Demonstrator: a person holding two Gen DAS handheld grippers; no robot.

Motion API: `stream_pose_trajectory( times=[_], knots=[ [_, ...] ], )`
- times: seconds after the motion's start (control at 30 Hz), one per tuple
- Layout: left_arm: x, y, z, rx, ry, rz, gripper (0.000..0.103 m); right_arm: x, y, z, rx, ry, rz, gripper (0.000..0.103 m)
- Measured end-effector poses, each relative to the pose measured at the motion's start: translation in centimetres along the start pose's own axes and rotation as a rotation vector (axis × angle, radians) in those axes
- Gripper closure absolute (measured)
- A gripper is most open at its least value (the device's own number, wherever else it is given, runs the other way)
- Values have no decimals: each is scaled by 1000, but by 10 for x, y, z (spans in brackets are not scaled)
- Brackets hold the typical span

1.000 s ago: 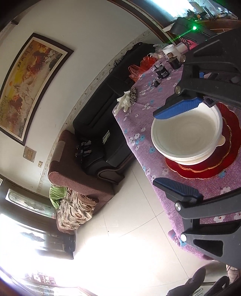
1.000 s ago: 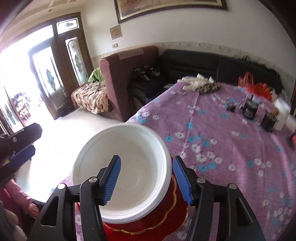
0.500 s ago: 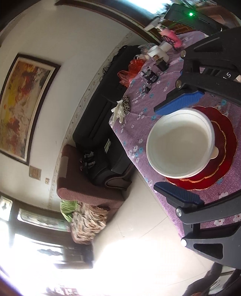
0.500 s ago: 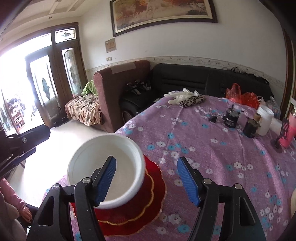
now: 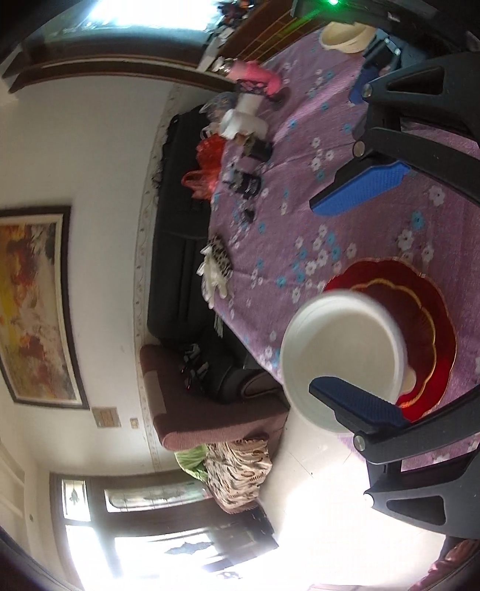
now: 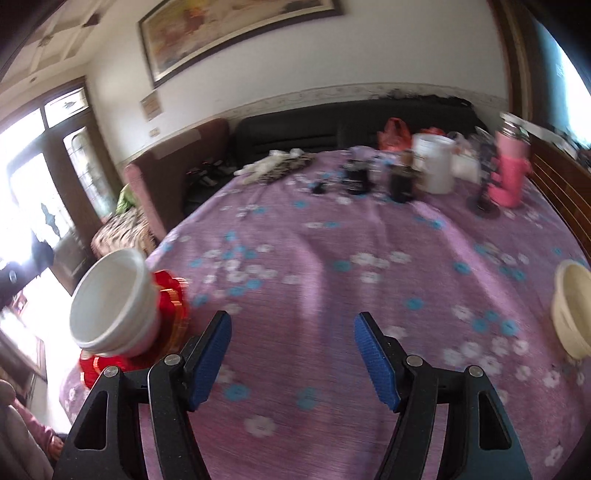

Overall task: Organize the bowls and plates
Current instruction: 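Open both grippers and withdraw them from the stack, then move both grippers toward the cream spouted bowl by the brick wall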

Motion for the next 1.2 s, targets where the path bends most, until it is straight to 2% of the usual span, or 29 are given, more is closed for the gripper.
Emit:
stream_pose_trajectory(
  times=[0.4, 0.47, 0.57, 0.73, 0.8, 0.97, 1.1, 1.17, 1.2],
  knots=[
    [104, 17, 11, -56, 78, 232, 14, 149, 14, -83, 96, 224, 177, 29],
    [126, 19, 13, -76, 120, 262, 14, 173, 15, -96, 113, 267, 199, 28],
    [157, 21, 20, -137, 222, 272, 15, 219, 20, -120, 137, 348, 255, 28],
    [211, 28, 33, -214, 353, 299, 15, 293, 33, -148, 150, 420, 395, 28],
    [236, 36, 41, -275, 414, 303, 15, 315, 36, -151, 149, 428, 446, 28],
    [268, 62, 57, -417, 489, 277, 15, 366, 39, -134, 88, 417, 551, 28],
    [277, 71, 67, -455, 484, 271, 15, 390, 40, -102, 14, 390, 606, 28],
    [279, 70, 72, -466, 481, 264, 15, 392, 42, -84, -21, 362, 617, 34],
    [280, 69, 75, -477, 487, 257, 15, 391, 43, -79, -31, 350, 618, 45]
  ],
)
Point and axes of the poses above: each gripper's, at about its wrist camera, not at the fingertips, and z roughly the way its jaws point, x to its right, y to its underside, the point moved 4 cm from there along z, roughly the way its jaws point, and after that the axes turned 2 degrees about -z, right-handed, at the moved point
